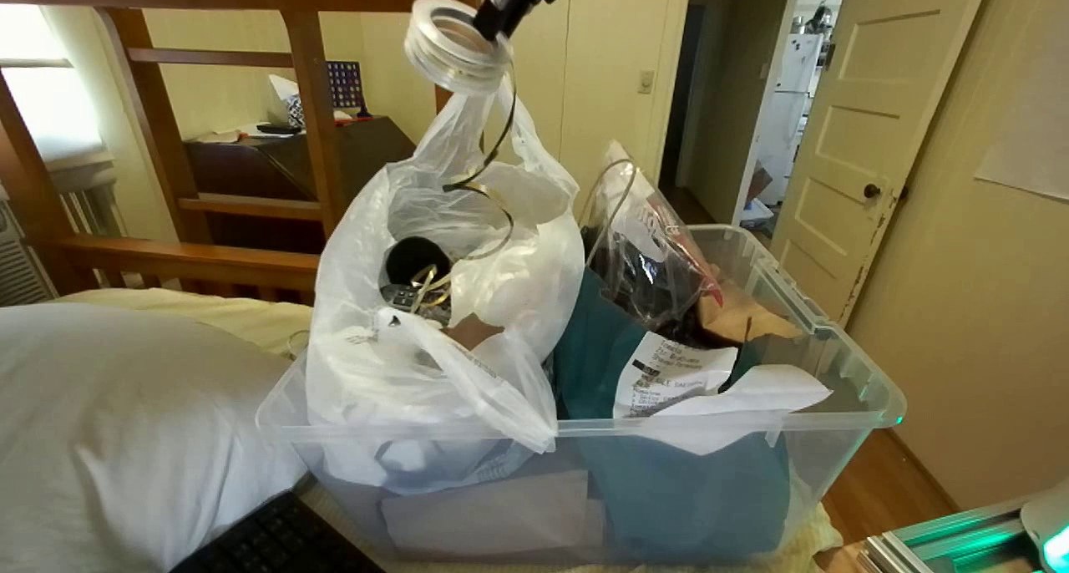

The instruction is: Put the ribbon inside the plastic bag

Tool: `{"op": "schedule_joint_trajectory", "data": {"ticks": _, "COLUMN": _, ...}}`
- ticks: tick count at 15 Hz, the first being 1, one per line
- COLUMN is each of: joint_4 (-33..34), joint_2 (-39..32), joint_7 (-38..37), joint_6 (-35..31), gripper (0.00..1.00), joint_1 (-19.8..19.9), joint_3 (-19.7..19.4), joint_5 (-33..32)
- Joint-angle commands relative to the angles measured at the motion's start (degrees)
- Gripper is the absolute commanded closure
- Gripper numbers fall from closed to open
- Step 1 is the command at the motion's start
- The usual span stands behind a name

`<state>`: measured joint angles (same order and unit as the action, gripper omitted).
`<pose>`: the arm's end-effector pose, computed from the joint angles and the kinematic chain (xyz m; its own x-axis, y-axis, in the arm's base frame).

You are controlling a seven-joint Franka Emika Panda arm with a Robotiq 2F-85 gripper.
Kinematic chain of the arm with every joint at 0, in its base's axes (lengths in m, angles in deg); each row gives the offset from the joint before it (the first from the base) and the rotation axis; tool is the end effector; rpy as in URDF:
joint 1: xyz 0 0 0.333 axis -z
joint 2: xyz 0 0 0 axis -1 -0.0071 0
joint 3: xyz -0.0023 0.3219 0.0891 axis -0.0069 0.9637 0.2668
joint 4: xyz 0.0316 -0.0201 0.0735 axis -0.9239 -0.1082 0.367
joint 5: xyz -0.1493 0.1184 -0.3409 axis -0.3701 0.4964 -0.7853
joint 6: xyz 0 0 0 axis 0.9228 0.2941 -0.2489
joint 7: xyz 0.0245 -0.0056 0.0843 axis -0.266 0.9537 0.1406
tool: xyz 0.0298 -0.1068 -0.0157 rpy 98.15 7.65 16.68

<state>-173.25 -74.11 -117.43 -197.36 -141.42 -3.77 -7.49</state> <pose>0.2083 0.5704 0.6548 0.5387 0.5412 0.6457 0.7234 -0.6899 -0.0253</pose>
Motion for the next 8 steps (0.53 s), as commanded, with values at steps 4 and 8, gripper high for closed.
{"op": "schedule_joint_trajectory", "data": {"ticks": 4, "joint_4": -4.4, "joint_2": -2.8, "joint_7": -2.5, "joint_6": -1.2, "gripper": 0.96, "joint_1": 6.6, "joint_3": 2.0, "joint_5": -7.7}}
{"op": "schedule_joint_trajectory", "data": {"ticks": 8, "joint_4": -1.9, "joint_2": -9.8, "joint_7": -1.0, "joint_6": -3.2, "gripper": 0.96, "joint_1": 8.4, "joint_3": 1.5, "joint_5": -7.4}}
